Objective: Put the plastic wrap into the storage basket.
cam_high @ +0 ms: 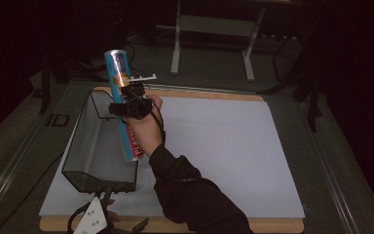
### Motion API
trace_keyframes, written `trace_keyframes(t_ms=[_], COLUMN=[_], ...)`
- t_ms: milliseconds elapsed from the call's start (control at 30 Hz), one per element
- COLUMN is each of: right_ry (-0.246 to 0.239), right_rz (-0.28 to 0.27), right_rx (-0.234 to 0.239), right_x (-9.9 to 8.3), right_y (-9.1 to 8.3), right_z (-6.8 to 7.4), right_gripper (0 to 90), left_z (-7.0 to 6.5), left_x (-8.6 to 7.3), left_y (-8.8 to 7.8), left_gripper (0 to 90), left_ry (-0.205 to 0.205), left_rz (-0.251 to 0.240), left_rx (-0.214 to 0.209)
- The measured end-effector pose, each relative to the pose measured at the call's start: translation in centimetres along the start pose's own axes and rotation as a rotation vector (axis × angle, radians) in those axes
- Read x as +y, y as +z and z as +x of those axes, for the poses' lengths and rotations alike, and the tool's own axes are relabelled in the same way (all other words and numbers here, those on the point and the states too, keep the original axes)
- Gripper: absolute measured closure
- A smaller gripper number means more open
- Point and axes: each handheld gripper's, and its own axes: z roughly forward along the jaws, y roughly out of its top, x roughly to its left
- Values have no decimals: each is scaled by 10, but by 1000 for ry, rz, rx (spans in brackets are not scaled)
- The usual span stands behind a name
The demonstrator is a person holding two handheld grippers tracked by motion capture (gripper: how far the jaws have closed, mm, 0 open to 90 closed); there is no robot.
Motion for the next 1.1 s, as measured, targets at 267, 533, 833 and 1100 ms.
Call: trace_keyframes(t_ms=[267, 533, 833, 1100], right_ry=[14, 10, 44, 74], right_rz=[20, 74, 166, 209], right_rx=[16, -6, -35, -90], right_x=[-11, -33, -58, -69], right_y=[33, 61, 79, 86], right_z=[12, 20, 15, 14], right_gripper=[316, 317, 317, 315], left_z=[0, 1, 0, 0], left_x=[1, 1, 1, 0], left_y=[-2, -5, -3, -3], left_gripper=[6, 6, 6, 6], left_ry=[-1, -4, -1, -4], left_rz=[-12, -28, -17, -16], left_rx=[3, 11, 6, 8])
